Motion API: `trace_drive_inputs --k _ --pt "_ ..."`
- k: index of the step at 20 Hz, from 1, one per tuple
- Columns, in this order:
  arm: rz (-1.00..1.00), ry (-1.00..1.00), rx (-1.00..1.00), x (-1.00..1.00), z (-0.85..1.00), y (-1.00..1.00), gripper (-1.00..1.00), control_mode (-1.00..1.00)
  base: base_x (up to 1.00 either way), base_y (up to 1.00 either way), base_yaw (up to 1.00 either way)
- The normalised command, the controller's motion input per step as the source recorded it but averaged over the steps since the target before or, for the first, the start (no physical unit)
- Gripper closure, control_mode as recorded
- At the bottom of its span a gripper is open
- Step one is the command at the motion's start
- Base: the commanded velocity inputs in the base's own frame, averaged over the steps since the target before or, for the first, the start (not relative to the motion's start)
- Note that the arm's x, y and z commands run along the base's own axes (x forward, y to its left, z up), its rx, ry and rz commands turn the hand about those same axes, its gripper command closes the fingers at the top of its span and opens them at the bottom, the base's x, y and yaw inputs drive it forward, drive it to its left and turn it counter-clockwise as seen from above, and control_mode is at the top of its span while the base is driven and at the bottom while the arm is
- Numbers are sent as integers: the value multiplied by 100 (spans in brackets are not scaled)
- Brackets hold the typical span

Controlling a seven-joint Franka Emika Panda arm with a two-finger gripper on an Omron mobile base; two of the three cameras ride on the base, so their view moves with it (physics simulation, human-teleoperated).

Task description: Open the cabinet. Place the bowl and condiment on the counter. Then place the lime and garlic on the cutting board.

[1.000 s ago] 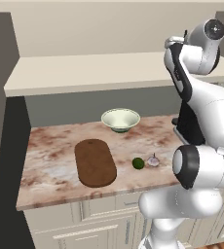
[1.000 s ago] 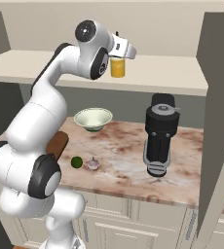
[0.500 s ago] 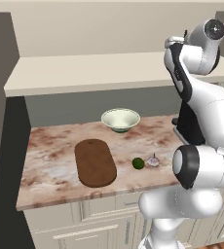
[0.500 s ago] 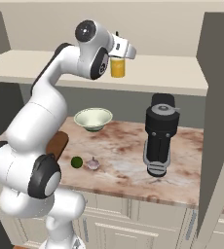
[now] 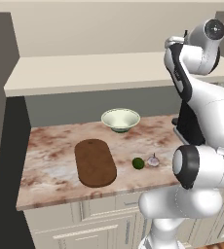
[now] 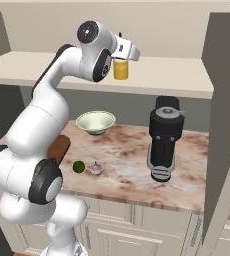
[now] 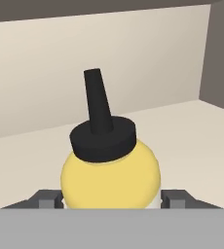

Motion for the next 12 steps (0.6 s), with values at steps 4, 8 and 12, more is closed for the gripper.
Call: trace_drive_inputs --k 4,8,12 --pt "0 -1 0 -16 -4 0 100 -100 0 0 0" --pt "-1 -2 0 -48 0 0 100 -100 0 0 0" --pt "-1 -3 0 -67 -4 0 100 -100 0 0 0"
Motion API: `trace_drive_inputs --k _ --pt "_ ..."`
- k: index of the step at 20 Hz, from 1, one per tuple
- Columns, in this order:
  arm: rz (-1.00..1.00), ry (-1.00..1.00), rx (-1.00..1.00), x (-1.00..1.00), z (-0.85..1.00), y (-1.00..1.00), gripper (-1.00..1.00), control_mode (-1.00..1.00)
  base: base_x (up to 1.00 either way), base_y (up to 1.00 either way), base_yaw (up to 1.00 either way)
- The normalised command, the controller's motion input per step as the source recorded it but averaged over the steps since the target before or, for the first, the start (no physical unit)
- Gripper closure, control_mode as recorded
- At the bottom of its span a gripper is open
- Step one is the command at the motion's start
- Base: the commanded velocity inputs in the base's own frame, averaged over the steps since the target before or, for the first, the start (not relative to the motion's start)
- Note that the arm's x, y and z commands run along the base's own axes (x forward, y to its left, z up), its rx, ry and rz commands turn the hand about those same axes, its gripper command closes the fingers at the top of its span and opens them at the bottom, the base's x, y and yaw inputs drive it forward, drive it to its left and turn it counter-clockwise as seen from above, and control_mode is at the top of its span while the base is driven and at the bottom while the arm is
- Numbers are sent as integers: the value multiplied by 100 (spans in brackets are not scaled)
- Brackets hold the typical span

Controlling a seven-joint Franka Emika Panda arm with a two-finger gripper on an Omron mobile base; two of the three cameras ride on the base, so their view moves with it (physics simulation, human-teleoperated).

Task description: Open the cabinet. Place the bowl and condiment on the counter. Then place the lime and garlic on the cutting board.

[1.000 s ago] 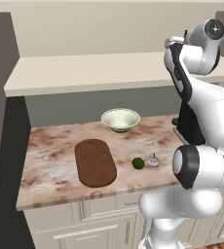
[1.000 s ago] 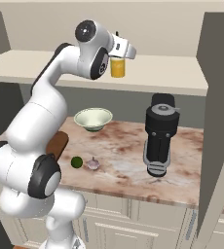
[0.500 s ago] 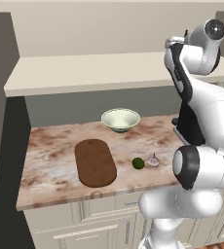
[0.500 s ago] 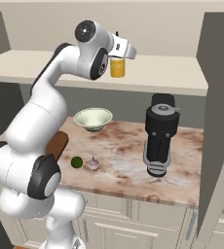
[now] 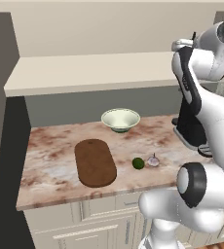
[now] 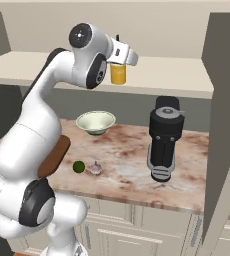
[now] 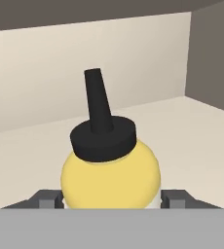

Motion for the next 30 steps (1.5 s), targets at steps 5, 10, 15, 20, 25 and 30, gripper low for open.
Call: trace_drive_inputs --k 5,10,15,20,25,30 --pt "0 -7 0 -77 0 0 100 -100 0 0 0" --pt "0 -3 0 -80 -5 0 100 -100 0 0 0" --pt "0 0 0 -82 -11 0 100 -100 0 0 0" --pt "0 0 0 -74 -25 0 100 -100 0 0 0" --pt "0 0 0 -58 -32 5 100 -100 0 0 0" --pt "0 0 0 -33 -35 11 100 -100 0 0 0"
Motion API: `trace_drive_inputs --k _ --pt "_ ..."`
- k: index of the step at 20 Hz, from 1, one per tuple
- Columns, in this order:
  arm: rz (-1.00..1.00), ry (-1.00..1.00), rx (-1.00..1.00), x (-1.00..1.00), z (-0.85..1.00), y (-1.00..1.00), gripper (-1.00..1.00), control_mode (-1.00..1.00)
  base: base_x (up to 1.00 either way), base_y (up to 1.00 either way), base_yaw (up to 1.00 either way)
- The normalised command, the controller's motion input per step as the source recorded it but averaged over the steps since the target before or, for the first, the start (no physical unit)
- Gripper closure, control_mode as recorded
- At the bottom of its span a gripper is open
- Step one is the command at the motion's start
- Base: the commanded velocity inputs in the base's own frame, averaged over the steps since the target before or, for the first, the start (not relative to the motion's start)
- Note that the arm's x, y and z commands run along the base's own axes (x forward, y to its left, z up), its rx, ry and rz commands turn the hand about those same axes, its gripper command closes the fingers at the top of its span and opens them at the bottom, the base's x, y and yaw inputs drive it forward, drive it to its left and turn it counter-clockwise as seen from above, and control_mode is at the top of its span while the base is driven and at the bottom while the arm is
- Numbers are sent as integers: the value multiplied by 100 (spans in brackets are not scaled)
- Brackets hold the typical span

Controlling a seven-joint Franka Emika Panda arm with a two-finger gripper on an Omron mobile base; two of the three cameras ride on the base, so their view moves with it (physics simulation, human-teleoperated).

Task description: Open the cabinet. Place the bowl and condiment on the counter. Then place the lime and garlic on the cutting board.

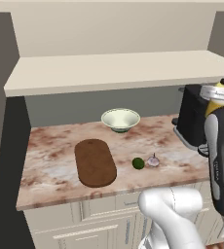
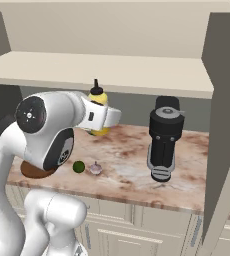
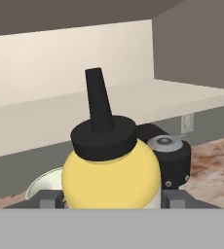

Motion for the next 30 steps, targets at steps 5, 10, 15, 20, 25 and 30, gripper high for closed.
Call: trace_drive_inputs --k 5,10,15,20,25,30 --pt "0 0 0 -5 -32 14 100 -100 0 0 0" --pt "1 0 0 0 -24 9 100 -100 0 0 0" --pt "3 0 0 3 -15 0 100 -100 0 0 0" --pt "3 0 0 5 -16 0 100 -100 0 0 0" --pt "4 0 0 8 -20 0 100 -100 0 0 0" --pt "4 0 0 8 -22 0 100 -100 0 0 0"
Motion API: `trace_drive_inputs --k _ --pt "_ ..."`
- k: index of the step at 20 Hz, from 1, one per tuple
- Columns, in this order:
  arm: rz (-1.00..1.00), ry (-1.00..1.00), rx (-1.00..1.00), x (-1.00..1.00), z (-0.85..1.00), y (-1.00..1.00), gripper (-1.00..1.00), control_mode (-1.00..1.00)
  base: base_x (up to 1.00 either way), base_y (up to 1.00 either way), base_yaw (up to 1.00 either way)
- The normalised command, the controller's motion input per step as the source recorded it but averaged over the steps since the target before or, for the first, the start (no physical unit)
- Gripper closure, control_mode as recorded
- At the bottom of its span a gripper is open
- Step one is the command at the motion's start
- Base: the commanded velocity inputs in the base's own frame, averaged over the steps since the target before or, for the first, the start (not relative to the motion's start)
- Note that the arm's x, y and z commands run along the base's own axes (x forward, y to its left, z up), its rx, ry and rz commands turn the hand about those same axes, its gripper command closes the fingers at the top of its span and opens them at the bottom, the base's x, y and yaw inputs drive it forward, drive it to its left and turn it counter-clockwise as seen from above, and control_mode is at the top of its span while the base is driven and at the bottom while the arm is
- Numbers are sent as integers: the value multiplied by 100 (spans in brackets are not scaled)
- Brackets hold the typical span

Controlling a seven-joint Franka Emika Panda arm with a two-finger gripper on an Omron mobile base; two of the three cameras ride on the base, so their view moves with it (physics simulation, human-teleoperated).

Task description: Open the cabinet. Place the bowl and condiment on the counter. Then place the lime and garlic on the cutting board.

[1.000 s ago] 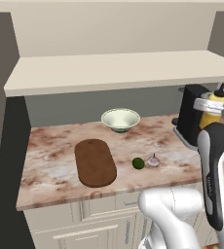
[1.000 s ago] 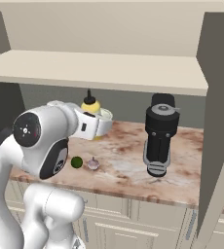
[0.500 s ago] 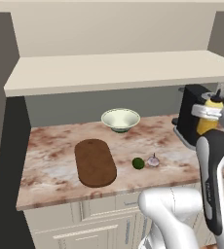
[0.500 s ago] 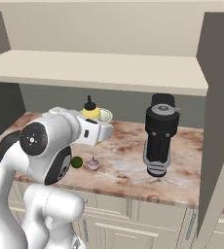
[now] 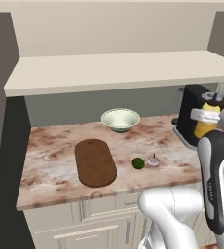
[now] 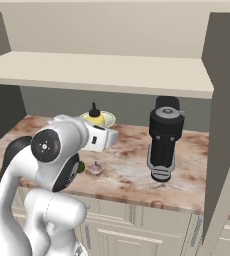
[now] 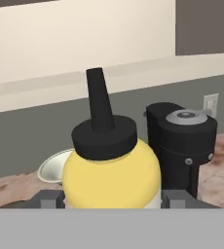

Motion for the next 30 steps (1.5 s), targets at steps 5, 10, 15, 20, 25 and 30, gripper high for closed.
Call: trace_drive_inputs --k 5,10,15,20,25,30 --pt "4 0 0 3 -25 0 100 -100 0 0 0" --pt "3 0 0 1 -21 2 100 -100 0 0 0" --pt "1 0 0 6 -19 9 100 -100 0 0 0" --pt "2 0 0 9 -16 14 100 -100 0 0 0" --pt "1 0 0 17 -12 11 100 -100 0 0 0" --pt "1 0 0 24 -10 6 100 -100 0 0 0"
